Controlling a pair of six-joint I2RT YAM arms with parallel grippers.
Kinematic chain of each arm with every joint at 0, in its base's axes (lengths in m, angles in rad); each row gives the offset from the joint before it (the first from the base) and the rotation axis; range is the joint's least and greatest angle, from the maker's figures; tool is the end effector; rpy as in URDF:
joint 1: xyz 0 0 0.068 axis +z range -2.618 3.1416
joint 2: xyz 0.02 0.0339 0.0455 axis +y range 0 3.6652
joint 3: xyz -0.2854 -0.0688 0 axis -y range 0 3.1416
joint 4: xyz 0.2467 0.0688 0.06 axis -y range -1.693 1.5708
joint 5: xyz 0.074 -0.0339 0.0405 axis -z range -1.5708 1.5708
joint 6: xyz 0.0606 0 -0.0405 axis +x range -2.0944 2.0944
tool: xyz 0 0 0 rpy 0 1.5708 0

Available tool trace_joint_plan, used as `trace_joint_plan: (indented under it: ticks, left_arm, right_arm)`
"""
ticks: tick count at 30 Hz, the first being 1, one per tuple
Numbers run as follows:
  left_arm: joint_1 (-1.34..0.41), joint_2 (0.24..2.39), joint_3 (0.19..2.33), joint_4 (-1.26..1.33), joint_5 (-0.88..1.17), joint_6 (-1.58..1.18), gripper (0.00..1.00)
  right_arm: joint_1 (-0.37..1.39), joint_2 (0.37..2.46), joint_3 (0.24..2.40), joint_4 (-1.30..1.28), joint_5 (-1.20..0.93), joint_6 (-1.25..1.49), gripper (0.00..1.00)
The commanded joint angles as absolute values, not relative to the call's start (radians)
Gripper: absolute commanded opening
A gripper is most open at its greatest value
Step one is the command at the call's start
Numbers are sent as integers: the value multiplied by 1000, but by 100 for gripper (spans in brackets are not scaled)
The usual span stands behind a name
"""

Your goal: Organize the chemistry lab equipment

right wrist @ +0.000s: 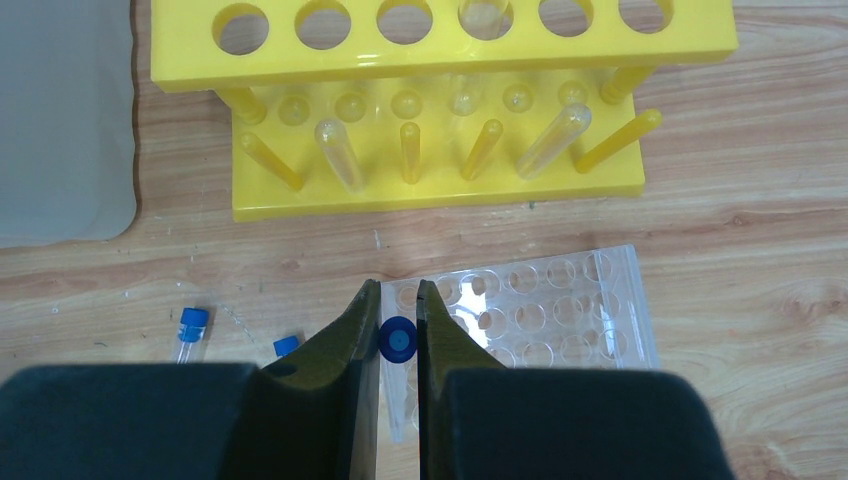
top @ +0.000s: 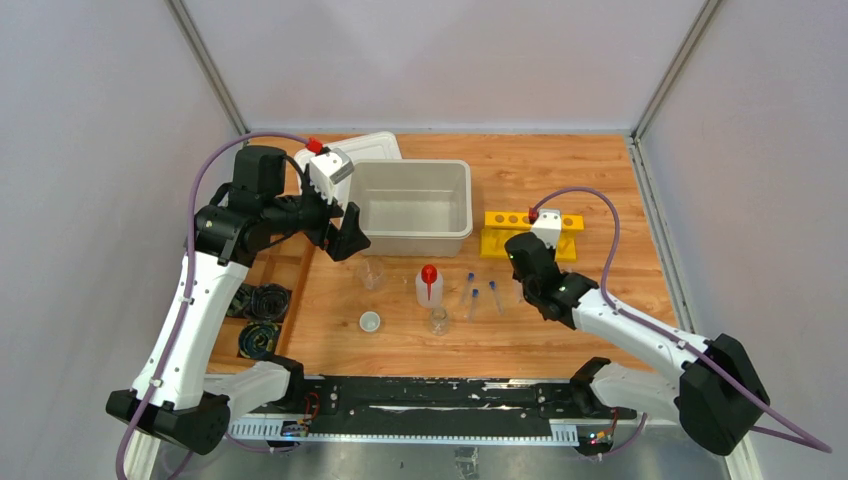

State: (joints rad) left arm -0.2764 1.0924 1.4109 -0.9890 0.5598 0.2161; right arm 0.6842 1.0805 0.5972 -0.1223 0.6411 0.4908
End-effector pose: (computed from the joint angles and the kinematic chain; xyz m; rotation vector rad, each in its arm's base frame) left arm 0.1859 -0.0862 0.4232 0.8245 2.0390 -0.6577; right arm 0.2032 0.1190 0.2340 0.1543 2.0388 0.0283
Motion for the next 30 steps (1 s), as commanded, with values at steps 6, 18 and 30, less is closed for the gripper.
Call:
trace_joint_plan:
  ticks: [6,18,30]
  left_arm:
    - [-275,1085,1425,-973,552,218,100]
    - [-275,1088,1429,-974,548,219,100]
    - [-275,1087,1437,-974,541,228,100]
  right_arm:
    - [669,1094,554,-101,691,529,0]
    - [665,1046,542,-108,703,523,0]
    - [664,1149,539,-79,656,586,0]
